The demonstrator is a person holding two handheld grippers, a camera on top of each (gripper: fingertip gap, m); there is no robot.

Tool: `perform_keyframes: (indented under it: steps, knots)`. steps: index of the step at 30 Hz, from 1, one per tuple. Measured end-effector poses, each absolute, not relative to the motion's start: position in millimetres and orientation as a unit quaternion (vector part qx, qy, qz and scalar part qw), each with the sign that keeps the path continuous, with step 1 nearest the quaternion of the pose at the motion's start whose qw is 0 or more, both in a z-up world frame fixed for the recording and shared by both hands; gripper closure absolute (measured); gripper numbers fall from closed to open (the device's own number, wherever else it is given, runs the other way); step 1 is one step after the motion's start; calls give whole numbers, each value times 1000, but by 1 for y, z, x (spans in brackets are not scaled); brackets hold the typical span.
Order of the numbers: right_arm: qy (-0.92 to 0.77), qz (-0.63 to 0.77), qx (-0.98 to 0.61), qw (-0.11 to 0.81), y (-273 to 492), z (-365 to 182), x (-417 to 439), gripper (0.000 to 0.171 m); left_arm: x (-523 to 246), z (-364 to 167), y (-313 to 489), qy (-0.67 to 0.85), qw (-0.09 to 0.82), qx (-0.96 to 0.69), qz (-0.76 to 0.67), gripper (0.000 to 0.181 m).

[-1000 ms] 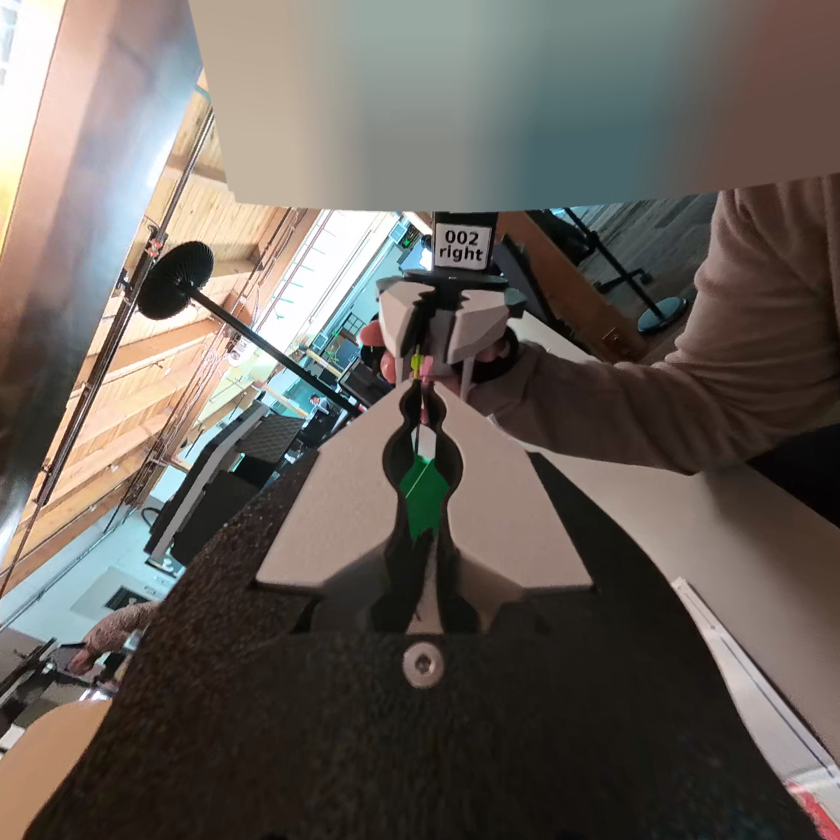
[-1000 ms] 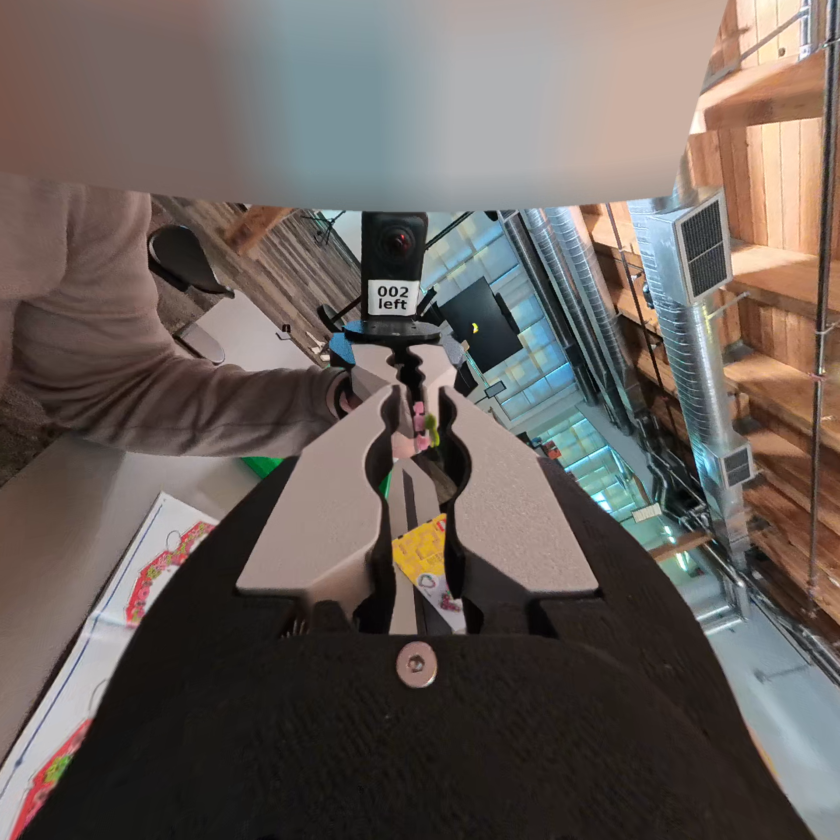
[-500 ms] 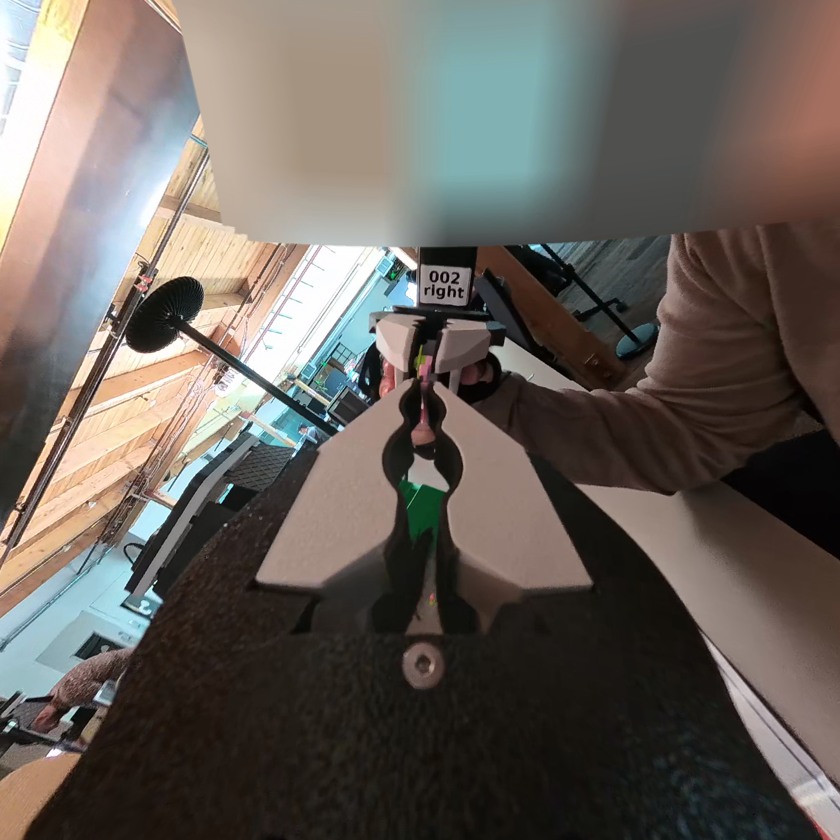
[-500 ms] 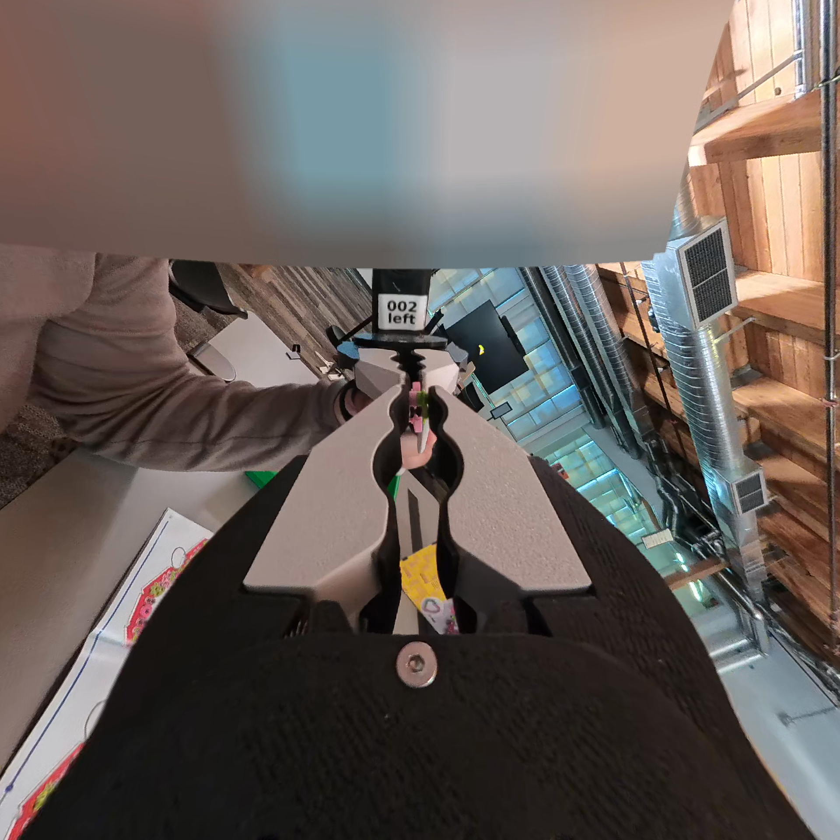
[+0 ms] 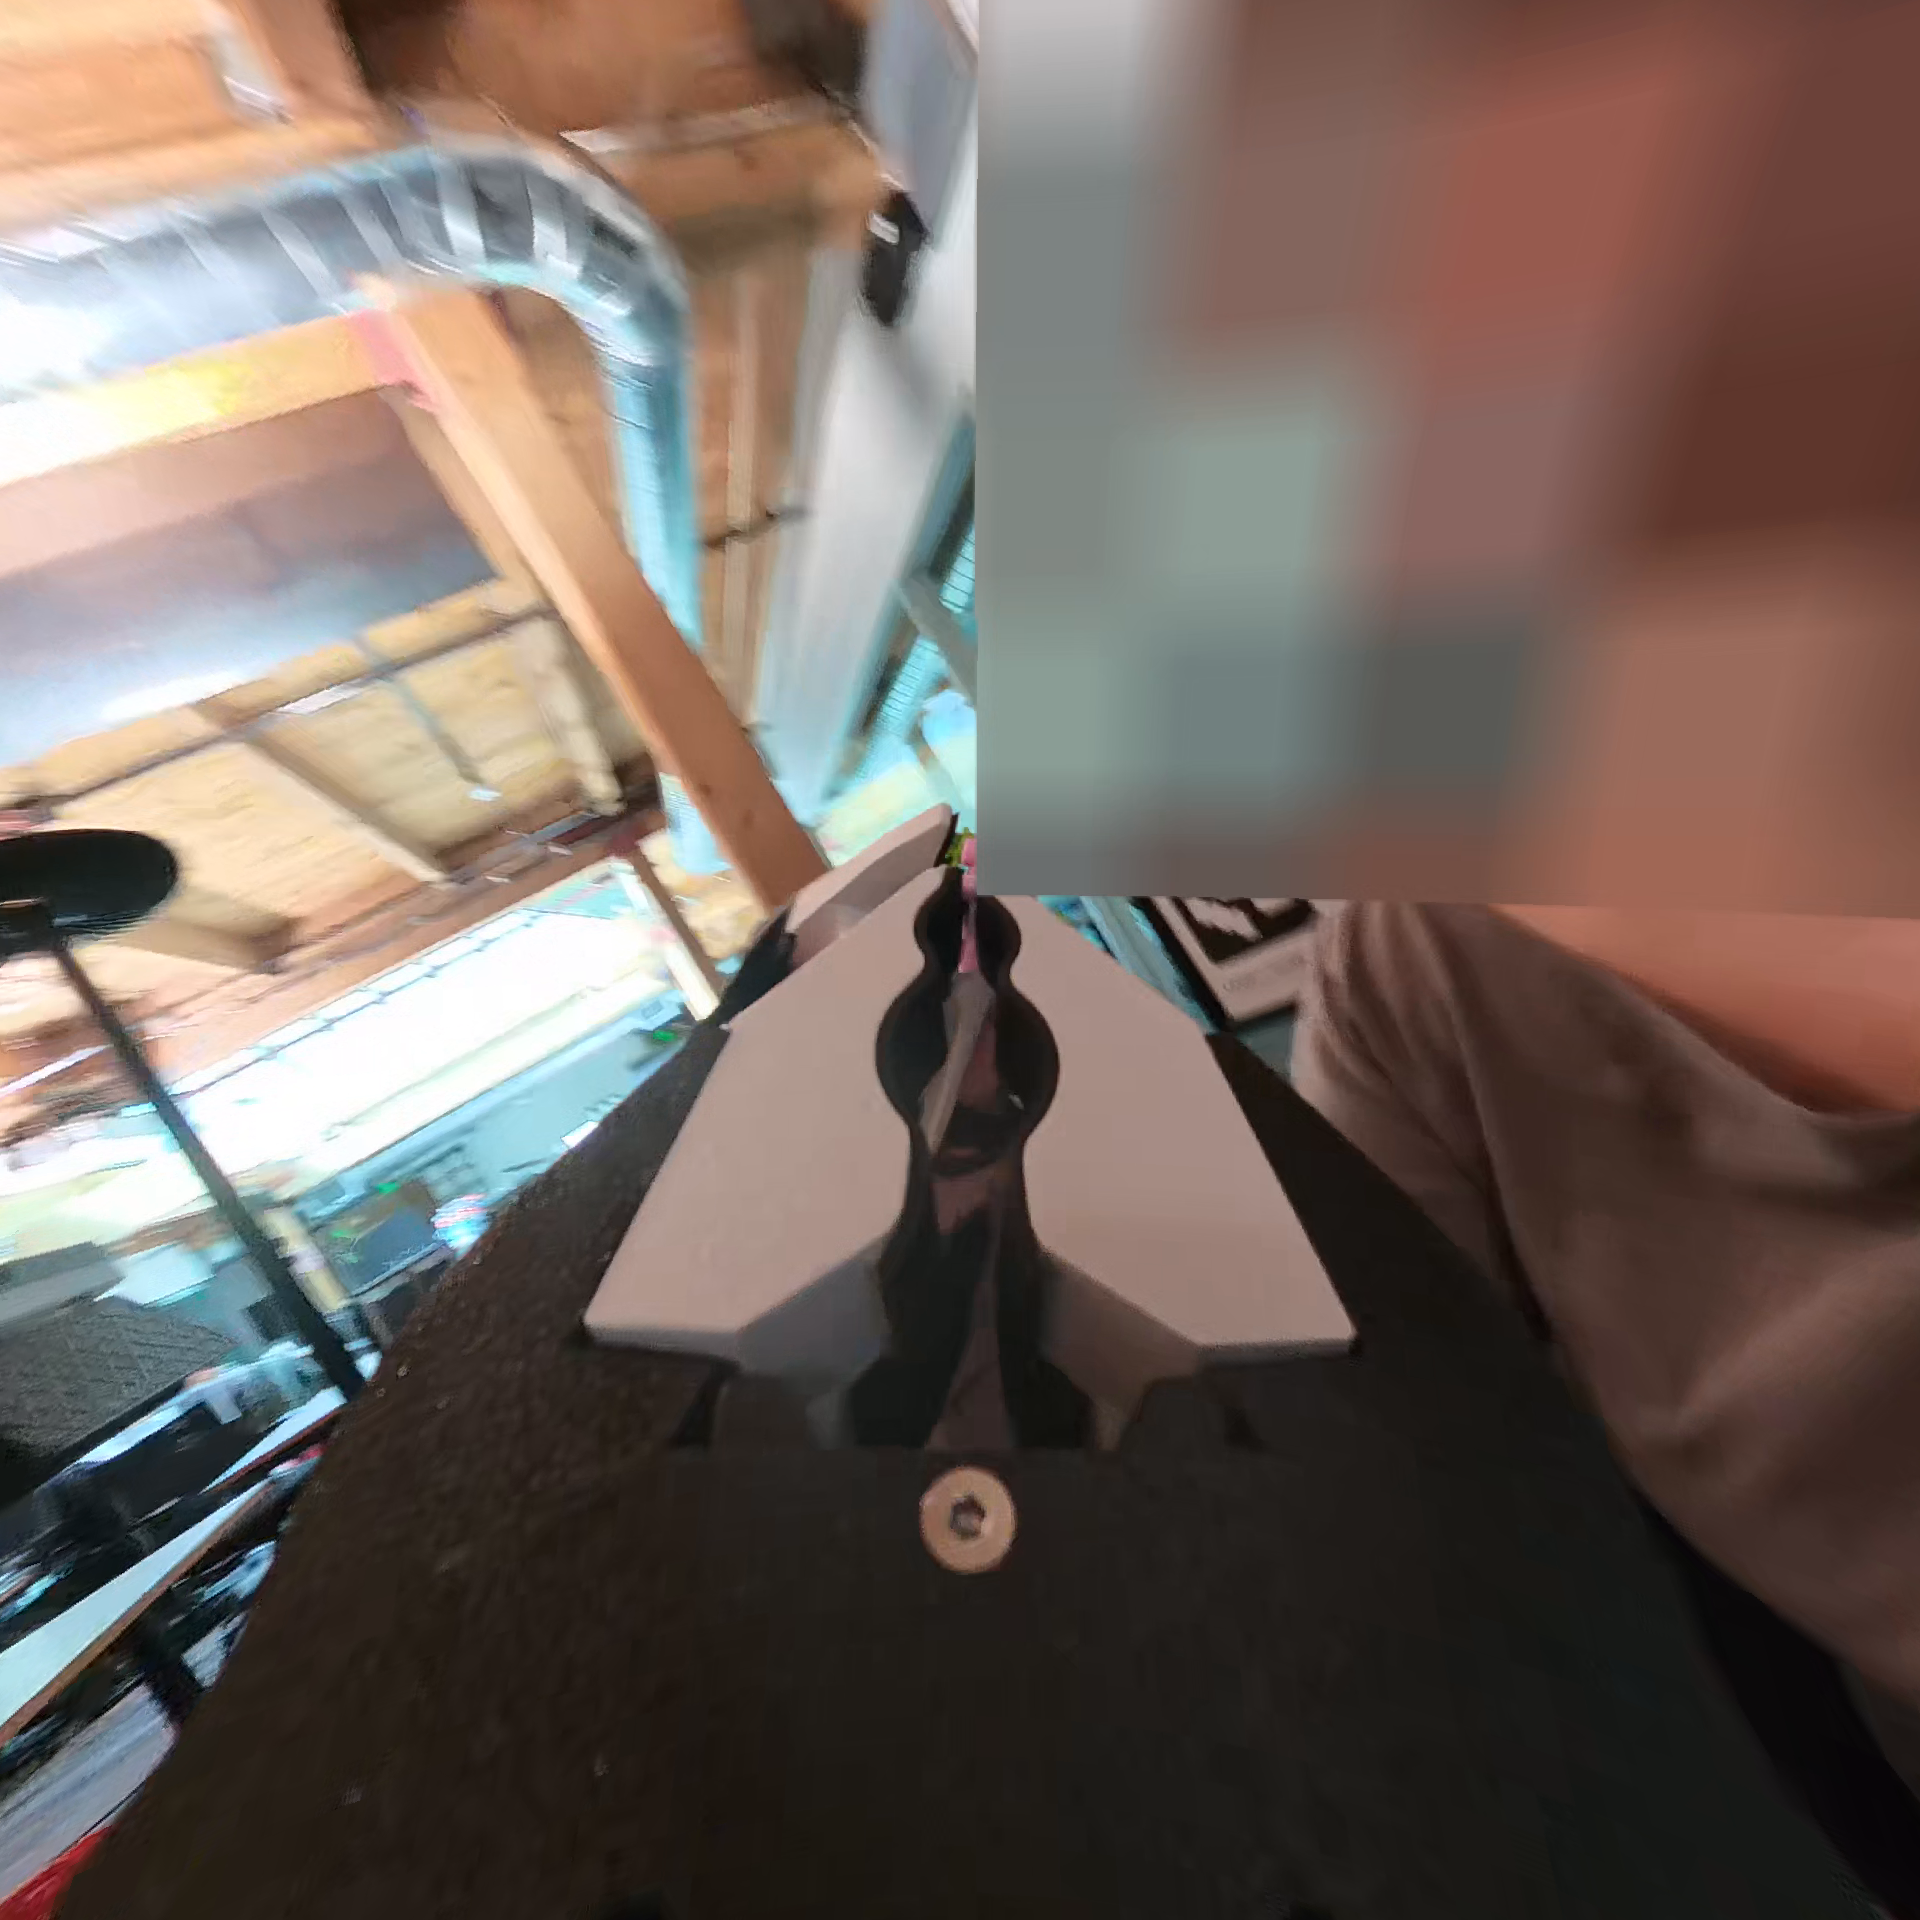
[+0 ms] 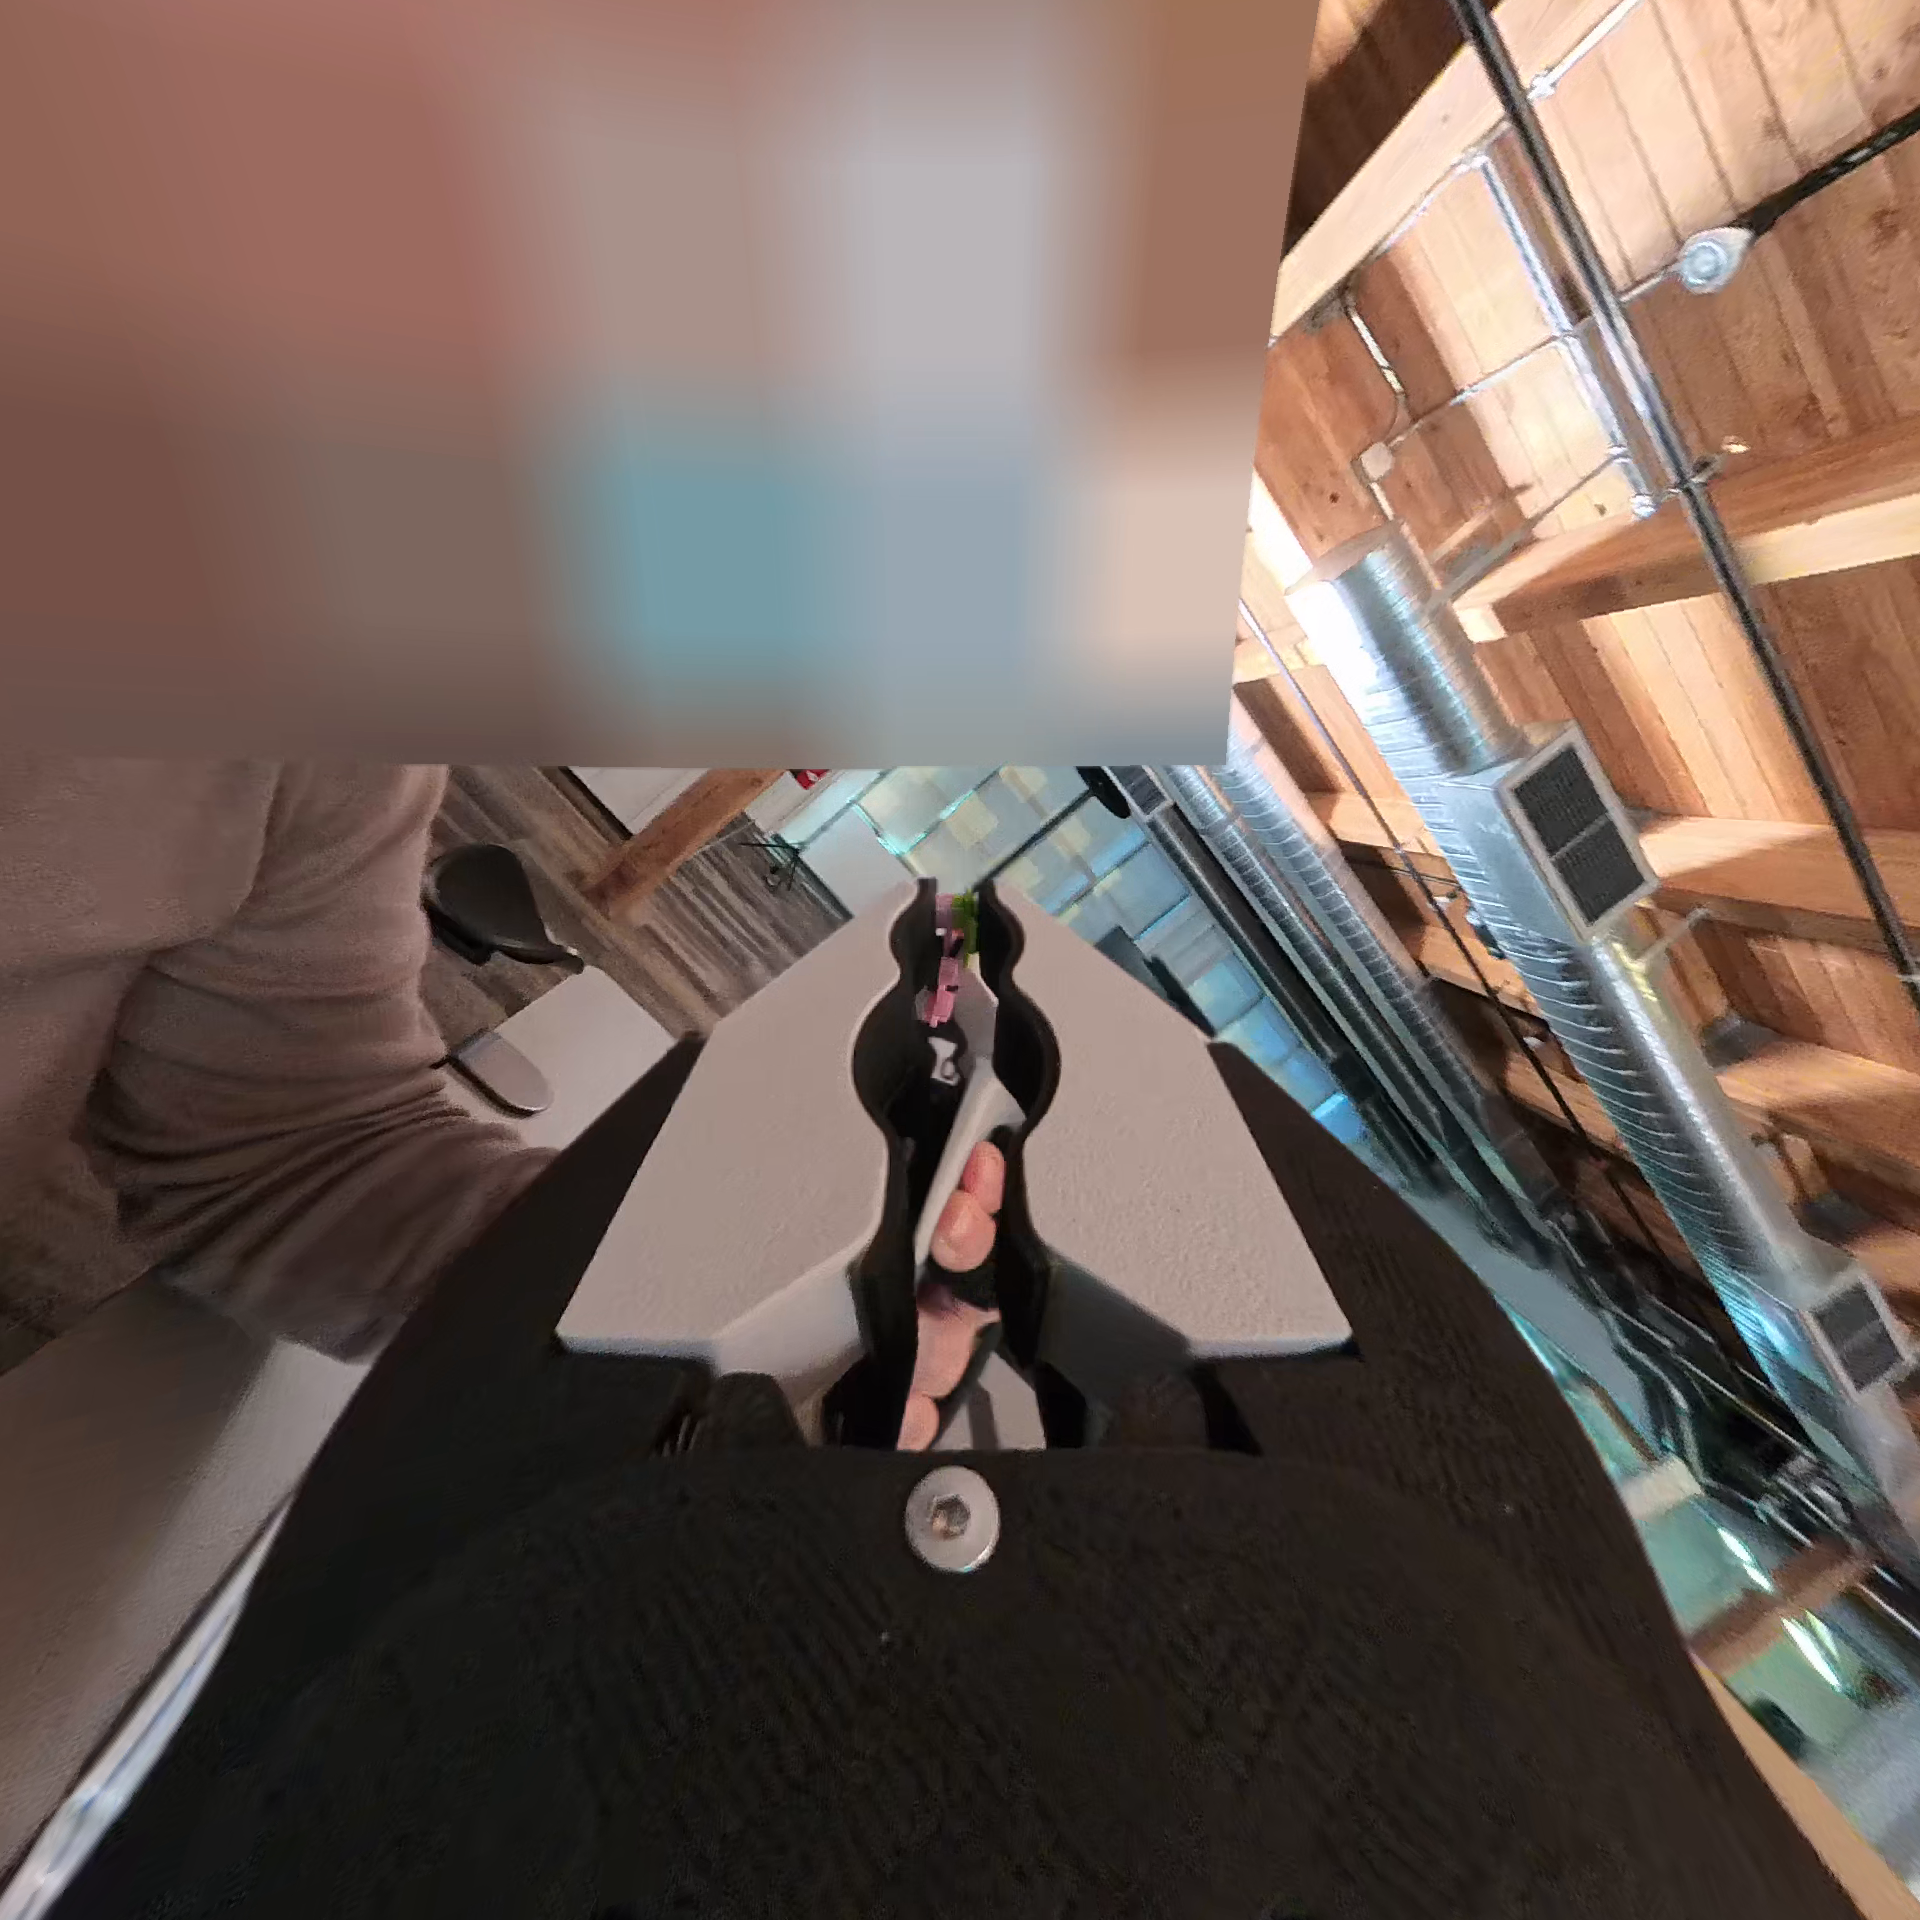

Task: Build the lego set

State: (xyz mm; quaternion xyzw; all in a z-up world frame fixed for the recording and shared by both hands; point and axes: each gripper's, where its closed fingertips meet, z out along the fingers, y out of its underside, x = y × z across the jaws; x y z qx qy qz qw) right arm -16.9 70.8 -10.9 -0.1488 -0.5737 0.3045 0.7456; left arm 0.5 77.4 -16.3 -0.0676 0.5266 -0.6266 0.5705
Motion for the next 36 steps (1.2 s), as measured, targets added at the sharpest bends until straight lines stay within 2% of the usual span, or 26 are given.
perform_keyframes:
  steps: [3, 6, 8, 9, 12, 16, 20, 29, 36]
  knots:
    - [-549, 282, -174, 768, 86, -5, -11, 166, 6, -11, 91, 494, 627, -92, -595, 178]
    - [-517, 253, -191, 795, 98, 3, -4, 165, 11, -8, 107, 487, 706, -131, -497, 149]
    - [-497, 231, -201, 812, 105, 8, 1, 165, 15, -6, 120, 479, 781, -150, -373, 128]
    - [-492, 221, -202, 817, 106, 9, 1, 165, 15, -4, 124, 467, 818, -152, -298, 127]
    - [-480, 206, -212, 826, 110, 12, 1, 165, 15, 3, 117, 427, 886, -125, -127, 134]
    - [-476, 196, -215, 830, 112, 12, -2, 165, 20, 5, 111, 396, 909, -122, -43, 143]
    - [-472, 184, -216, 835, 113, 13, -3, 165, 20, 6, 121, 382, 913, -143, -30, 145]
    - [-475, 146, -218, 840, 115, 11, -8, 165, 13, 9, 126, 359, 919, -160, -40, 162]
    - [-483, 108, -205, 845, 114, 9, -8, 165, 17, 7, 124, 386, 895, -174, -143, 162]
